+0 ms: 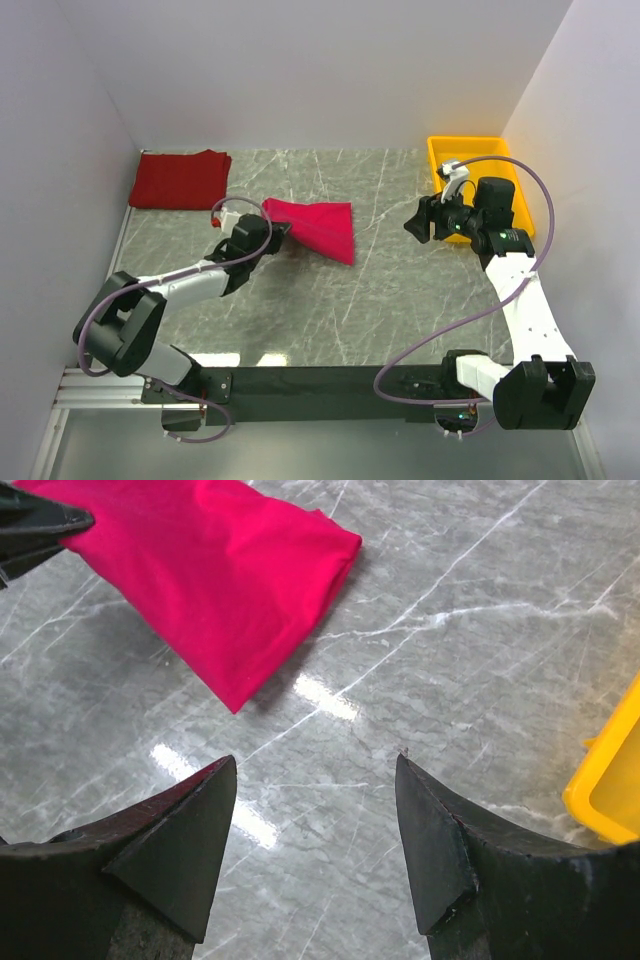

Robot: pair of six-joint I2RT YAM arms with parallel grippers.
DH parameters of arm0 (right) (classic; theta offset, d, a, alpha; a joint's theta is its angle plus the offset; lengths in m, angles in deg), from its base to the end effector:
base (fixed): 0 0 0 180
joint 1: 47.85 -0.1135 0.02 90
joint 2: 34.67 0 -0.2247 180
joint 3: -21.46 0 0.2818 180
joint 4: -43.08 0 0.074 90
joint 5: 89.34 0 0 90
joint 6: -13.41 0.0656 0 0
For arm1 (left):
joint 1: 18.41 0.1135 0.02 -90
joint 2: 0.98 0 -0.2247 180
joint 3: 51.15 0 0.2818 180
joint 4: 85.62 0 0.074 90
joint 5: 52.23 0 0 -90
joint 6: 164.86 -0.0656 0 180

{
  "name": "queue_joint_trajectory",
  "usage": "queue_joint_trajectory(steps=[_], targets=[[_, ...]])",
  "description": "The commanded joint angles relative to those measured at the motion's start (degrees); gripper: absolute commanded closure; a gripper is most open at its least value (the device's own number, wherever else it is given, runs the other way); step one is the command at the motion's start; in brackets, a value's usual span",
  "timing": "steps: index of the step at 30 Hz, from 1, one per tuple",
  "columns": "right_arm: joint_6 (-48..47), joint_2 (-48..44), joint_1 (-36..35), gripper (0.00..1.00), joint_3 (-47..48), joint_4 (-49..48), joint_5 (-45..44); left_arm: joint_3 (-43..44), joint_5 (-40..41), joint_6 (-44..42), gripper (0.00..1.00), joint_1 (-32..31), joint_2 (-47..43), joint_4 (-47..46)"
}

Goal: Fold and stack the t-shirts
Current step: Fold the tshirt

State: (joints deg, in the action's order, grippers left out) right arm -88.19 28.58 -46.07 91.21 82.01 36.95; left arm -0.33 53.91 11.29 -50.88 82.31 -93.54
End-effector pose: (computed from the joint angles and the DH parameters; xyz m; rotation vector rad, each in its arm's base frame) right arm 0.3070 0.0293 0.2780 -0.5369 1.9877 0.5298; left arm 0.3102 -0.1758 0.1284 -1.1361 1.8148 -1.0240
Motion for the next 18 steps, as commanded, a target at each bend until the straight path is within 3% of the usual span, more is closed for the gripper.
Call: queue_joint_trajectory(steps=[1,8,18], targets=[[0.17,0.13,0.5,0.29,0.47,-1.41,1.23,3.22,-3.04,-2.48,1.0,1.88,-2.25,1.31],[-0.18,0.48,0.5,0.29,0.73,-1.32,1.24,-0.37,-5.59,0.5,1.0,2.67,-4.79,0.88],[0.08,1.09,0.59,0.29,-0.5,-2.2,1.59,-17.95,-7.7,4.64,1.0,2.5,-11.48,-3.88]])
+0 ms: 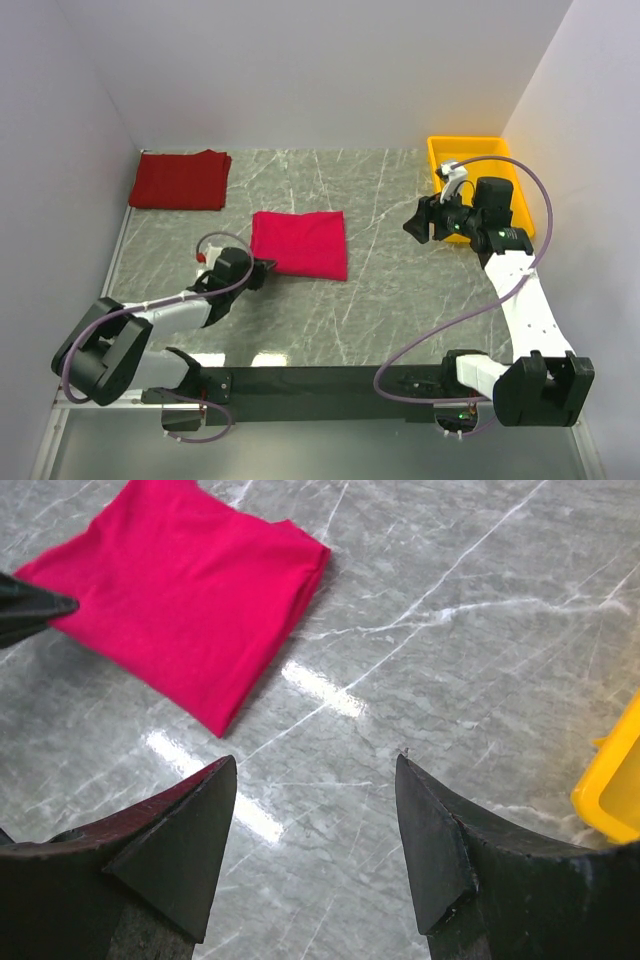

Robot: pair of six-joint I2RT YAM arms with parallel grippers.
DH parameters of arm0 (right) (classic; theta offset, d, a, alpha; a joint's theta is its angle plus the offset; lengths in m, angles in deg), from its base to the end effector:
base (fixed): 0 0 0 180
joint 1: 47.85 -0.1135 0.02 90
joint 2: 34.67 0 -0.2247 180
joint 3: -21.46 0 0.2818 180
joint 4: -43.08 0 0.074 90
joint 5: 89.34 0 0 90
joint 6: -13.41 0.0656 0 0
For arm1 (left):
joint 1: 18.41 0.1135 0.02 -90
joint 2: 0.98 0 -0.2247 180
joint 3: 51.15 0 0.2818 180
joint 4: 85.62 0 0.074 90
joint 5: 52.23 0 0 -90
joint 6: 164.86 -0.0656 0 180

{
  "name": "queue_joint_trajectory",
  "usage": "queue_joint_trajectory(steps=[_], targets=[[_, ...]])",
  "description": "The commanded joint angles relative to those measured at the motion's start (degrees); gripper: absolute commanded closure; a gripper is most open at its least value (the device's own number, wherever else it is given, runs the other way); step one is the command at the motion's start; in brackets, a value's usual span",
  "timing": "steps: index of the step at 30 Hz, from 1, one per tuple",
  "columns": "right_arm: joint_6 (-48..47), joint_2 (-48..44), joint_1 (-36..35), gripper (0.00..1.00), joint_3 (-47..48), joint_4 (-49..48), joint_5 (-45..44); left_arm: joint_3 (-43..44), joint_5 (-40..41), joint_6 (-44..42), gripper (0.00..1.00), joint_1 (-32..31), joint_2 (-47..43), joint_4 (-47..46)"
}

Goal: Fold and stack the t-shirts
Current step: Fold the tshirt, then neatly place the folded tshirt to the corner

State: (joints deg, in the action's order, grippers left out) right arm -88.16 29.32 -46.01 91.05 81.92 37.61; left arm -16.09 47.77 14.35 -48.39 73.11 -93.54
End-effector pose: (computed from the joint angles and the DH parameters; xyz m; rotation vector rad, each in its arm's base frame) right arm 0.3088 0.0295 0.2736 -0.5387 1.9971 0.5471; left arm 0.2621 -0.1380 0.0805 -1.2287 1.9330 -1.0125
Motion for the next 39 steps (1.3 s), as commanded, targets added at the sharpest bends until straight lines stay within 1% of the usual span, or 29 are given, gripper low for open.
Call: queue_joint_trajectory(steps=[1,8,9,10,11,13,14,15,17,18,20,21,22,23,24,27,28,31,33,34,35,36,37,39], targets=[[0.15,0.78,0.53,0.29,-0.34,-2.11,1.11,-2.81,-2.0,1.41,1.0,0.01,-1.93,-4.4],[0.41,1.93,0.53,0.29,-0.17,-2.11,1.46,-5.36,-5.69,-2.28,0.99,0.09,0.36,-5.2],[0.24,1.93,0.53,0.29,-0.17,-1.94,1.46,-5.27,-5.87,-3.24,0.95,0.01,-0.08,-4.41],[0.15,1.84,0.53,0.29,-0.26,-2.02,1.46,-5.19,-6.65,-4.21,0.88,0.09,-1.3,-1.88],[0.06,1.76,0.53,0.29,-0.34,-2.11,1.37,-4.58,-6.83,-5.35,0.68,0.09,-2.27,-0.2],[-0.2,1.93,0.53,0.29,-0.52,-1.94,1.37,-3.43,-7.01,-8.95,0.51,0.09,-5.68,5.15],[-0.2,2.02,0.53,0.29,-0.78,-2.02,1.37,-2.12,-6.75,-10.27,0.37,0.09,-7.01,10.75],[-0.2,2.11,0.53,0.29,-0.78,-2.2,1.37,-1.5,-6.57,-12.98,0.32,0.09,-8.42,13.06],[-0.03,2.37,0.53,0.29,-0.96,-2.46,1.46,0.08,-6.14,-15.11,0.24,0.27,-12.72,17.72],[0.23,2.55,0.53,0.29,-1.05,-2.64,1.55,0.52,-6.05,-17.29,0.23,0.7,-13.95,21.92],[0.59,2.81,0.53,0.29,-1.31,-3.25,1.63,1.92,-6.13,-19.85,0.22,2.02,-17.12,25.9],[0.93,2.81,0.53,0.29,-1.49,-3.52,1.72,2.37,-6.65,-20.82,0.22,4.38,-17.83,28.44],[1.11,3.07,0.53,0.29,-1.66,-3.69,1.81,2.72,-7.53,-21.87,0.22,6.05,-18.01,29.08],[1.29,3.07,0.44,0.29,-1.75,-3.87,2.07,3.42,-9.54,-23.89,0.22,7.9,-17.57,29.43],[1.64,3.25,0.53,0.29,-1.75,-3.96,2.16,3.86,-11.47,-24.95,0.23,11.48,-16.7,29.44],[1.64,3.43,0.53,0.29,-1.75,-3.69,2.16,6.5,-16.57,-27.85,0.23,15.28,-11.0,29.08],[1.55,3.16,0.53,0.29,-1.75,-3.52,2.08,7.2,-17.37,-27.95,0.23,15.47,-8.63,29.34],[0.94,2.46,0.53,0.29,-1.84,-3.08,1.64,8.18,-19.93,-25.41,0.24,15.39,-7.72,28.74],[0.68,2.2,0.53,0.29,-1.93,-2.99,1.29,5.81,-20.63,-20.85,0.23,15.39,-9.47,28.12],[0.59,2.11,0.53,0.29,-2.1,-3.08,1.37,4.41,-21.07,-18.92,0.23,15.39,-11.83,27.51],[0.85,2.11,0.53,0.29,-2.28,-3.17,1.37,1.17,-21.16,-15.07,0.2,15.39,-13.08,26.11],[1.02,2.37,0.53,0.29,-2.28,-3.51,1.46,-0.42,-21.16,-13.2,0.2,15.39,-15.35,25.23],[1.2,2.37,0.53,0.29,-2.37,-3.6,1.55,-3.57,-20.64,-11.53,0.19,15.39,-16.24,24.35],[2.08,2.9,0.53,0.29,-2.19,-4.13,1.81,-6.23,-20.02,-7.31,0.19,15.39,-17.57,21.71]])
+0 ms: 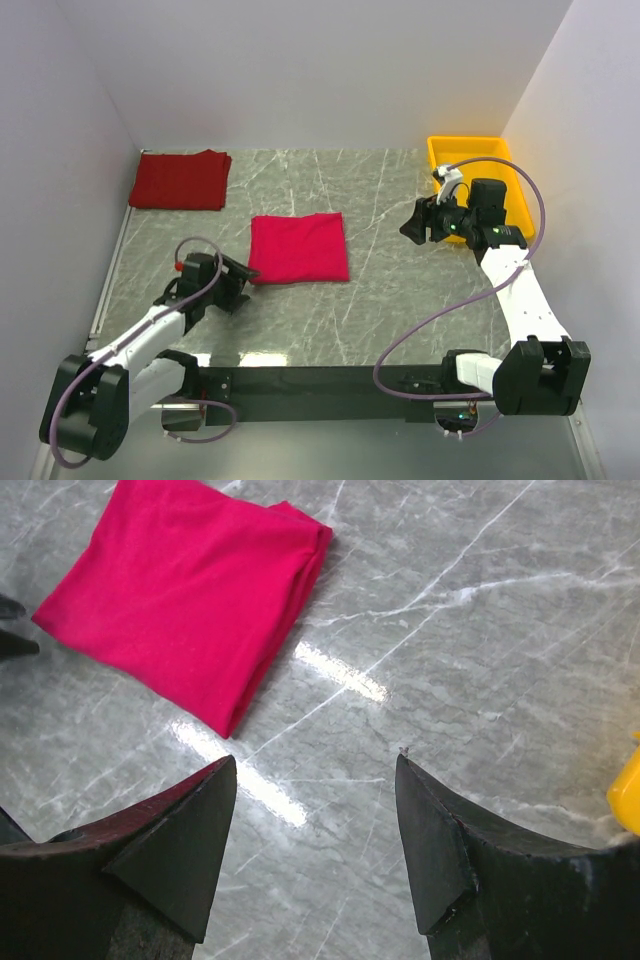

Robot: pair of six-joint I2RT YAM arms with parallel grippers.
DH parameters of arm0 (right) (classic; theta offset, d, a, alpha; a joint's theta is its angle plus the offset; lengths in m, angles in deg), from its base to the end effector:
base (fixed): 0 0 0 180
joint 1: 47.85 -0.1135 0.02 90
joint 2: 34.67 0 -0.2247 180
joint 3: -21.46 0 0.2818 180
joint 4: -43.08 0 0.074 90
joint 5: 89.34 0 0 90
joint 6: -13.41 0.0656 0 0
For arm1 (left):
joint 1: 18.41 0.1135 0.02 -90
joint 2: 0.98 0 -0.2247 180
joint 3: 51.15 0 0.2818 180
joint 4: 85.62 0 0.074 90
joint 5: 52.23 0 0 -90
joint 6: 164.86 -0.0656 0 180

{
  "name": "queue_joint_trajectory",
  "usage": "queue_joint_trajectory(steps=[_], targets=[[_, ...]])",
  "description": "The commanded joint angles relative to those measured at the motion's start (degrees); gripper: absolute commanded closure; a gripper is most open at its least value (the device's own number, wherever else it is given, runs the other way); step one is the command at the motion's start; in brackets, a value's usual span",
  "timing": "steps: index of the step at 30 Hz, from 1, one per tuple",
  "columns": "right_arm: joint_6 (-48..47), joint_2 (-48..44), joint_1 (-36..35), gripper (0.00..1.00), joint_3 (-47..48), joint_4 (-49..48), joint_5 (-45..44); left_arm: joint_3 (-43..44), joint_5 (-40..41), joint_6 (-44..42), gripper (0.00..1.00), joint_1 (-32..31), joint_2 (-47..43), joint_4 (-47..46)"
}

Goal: Fold and stack the t-shirts
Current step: Neatly place the folded tshirt to the corner

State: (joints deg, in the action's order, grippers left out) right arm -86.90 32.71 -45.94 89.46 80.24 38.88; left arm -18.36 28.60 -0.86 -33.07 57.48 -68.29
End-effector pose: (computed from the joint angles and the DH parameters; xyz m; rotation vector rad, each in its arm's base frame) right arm 0.3174 0.0300 0.2492 -0.5151 2.0509 0.6060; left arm 0.2469 -0.0754 0.0883 -1.1668 2.2250 -0.9069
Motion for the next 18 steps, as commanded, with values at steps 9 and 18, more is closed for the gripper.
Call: queue_joint_trajectory(steps=[9,18], targets=[[0.99,0.13,0.46,0.29,0.63,-2.01,0.89,-7.48,1.52,16.35,0.18,-0.29,7.18,-15.22],[0.9,-0.22,0.46,0.29,1.6,-1.48,0.81,-4.67,8.01,20.83,0.19,-2.48,16.68,-16.73]])
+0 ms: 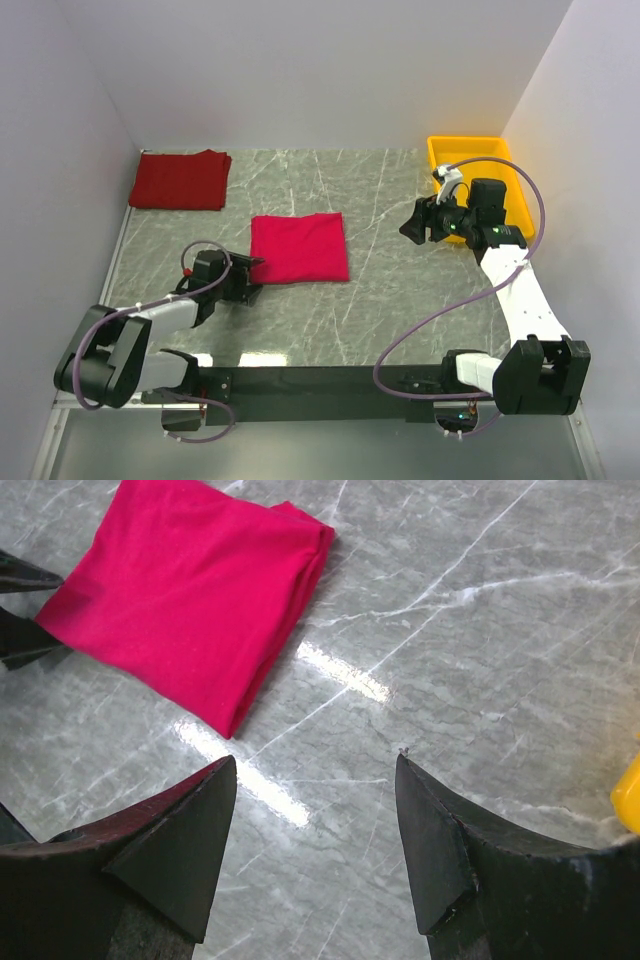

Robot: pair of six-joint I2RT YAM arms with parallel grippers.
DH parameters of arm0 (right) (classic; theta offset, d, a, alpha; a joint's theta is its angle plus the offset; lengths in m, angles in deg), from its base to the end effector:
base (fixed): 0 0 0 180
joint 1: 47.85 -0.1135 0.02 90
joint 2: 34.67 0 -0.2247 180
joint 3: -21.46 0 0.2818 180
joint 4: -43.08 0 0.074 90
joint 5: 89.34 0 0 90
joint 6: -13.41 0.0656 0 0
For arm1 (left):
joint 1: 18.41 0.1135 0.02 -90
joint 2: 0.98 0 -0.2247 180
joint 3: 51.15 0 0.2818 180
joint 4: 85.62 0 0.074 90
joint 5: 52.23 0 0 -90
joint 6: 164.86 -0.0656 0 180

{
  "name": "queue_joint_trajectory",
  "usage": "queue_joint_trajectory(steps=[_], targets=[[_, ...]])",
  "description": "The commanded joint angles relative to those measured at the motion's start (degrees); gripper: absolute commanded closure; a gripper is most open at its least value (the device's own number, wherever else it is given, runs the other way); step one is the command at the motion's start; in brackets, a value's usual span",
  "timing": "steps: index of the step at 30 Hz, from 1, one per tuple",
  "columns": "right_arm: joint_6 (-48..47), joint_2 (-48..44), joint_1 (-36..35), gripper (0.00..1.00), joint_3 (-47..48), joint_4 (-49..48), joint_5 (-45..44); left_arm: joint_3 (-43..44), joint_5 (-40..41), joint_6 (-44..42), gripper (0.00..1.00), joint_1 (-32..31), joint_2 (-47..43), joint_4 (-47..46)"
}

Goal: Fold and stack the t-shirts
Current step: Neatly place the folded tshirt to the corner

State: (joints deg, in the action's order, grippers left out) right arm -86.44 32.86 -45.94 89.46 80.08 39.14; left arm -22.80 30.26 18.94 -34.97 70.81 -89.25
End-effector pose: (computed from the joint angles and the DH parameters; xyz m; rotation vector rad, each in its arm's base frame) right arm 0.3178 0.0302 0.2488 -0.5094 2.0521 0.6155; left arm 0.2479 -0.0827 0.0442 -1.5217 2.0297 -1.0699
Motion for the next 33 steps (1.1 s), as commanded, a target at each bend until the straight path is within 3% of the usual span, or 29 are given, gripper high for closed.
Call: queue_joint_trajectory(steps=[1,11,17,33], targets=[[0.44,-0.38,0.46,0.29,1.6,-1.33,0.63,0.11,7.06,1.82,0.2,-0.67,3.71,4.93],[0.88,-0.38,0.46,0.29,2.48,-1.33,1.07,2.75,15.59,1.92,0.24,-3.3,6.34,10.03],[0.71,-0.9,0.46,0.29,2.83,-0.98,0.98,3.2,16.39,2.09,0.34,-4.27,11.43,8.02],[-0.17,-2.05,0.46,0.29,2.22,-0.1,1.25,5.66,16.39,-6.08,0.76,-5.33,17.95,-0.59]])
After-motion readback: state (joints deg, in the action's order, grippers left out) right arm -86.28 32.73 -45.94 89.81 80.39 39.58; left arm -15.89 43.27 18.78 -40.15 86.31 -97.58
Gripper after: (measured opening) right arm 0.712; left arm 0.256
